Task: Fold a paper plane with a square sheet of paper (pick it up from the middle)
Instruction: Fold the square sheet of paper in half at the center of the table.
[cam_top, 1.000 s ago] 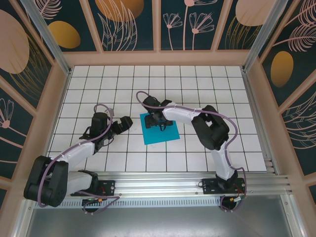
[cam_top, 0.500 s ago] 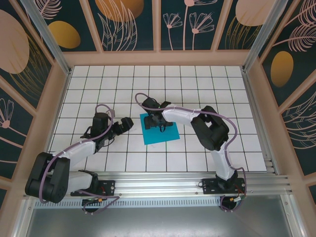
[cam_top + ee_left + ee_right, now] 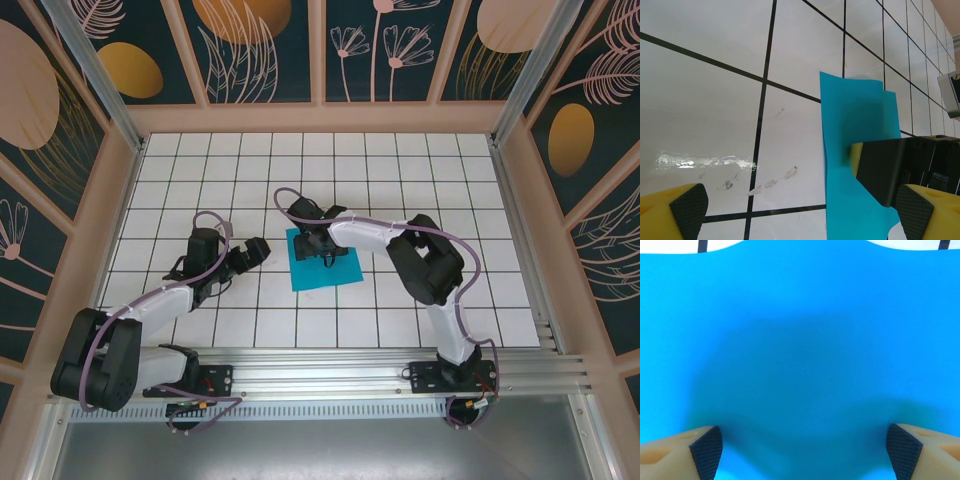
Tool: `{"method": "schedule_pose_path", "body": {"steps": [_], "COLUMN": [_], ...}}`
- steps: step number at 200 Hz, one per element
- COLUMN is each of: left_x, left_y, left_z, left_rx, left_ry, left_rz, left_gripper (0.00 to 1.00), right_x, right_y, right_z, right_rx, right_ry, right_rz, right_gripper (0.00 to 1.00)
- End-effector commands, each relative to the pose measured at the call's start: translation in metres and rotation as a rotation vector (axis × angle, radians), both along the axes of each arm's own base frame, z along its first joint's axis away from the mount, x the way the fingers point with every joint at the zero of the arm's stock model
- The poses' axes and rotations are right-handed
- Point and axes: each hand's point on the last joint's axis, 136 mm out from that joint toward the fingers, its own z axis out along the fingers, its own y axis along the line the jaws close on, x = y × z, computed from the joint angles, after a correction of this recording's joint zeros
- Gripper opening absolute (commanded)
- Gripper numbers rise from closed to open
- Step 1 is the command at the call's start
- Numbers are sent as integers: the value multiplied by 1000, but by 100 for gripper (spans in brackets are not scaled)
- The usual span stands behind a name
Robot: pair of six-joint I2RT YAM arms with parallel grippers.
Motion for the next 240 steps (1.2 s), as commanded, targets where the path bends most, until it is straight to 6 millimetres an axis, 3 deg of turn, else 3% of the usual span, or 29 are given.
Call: {"method": "schedule_pose_path", "body": {"steps": [1,60,87,138,174,192,240], "left_x": [4,7,9,10,13,14,12], "left_y": [-3,-3,-3,-2,-4,-6,-11], "left_z": [10,15,17,22,26,29,35], "left_rx": [-8,-11,-15,-14,-25,-37,-82], "left_ry": [-28,-37,-40,-50,-53,-59,-62], "left_rz": [-9,-1,5,12,10,6,-5], "left_gripper": [98,99,99,99,99,99,98], "right_x": [-13,2,6,8,4,3,-4], "right_y": [-12,0,2,5,8,4,-26], "right_z": [-27,23,48,96,131,135,83], "right_rx": [-27,94,179,433,754,878,882], "right_ry": [96,14,-17,-36,7,40,118], "right_rz": [-7,-35,-52,-81,-94,-111,-250], "right_gripper": [85,59,40,33,33,34,34]}}
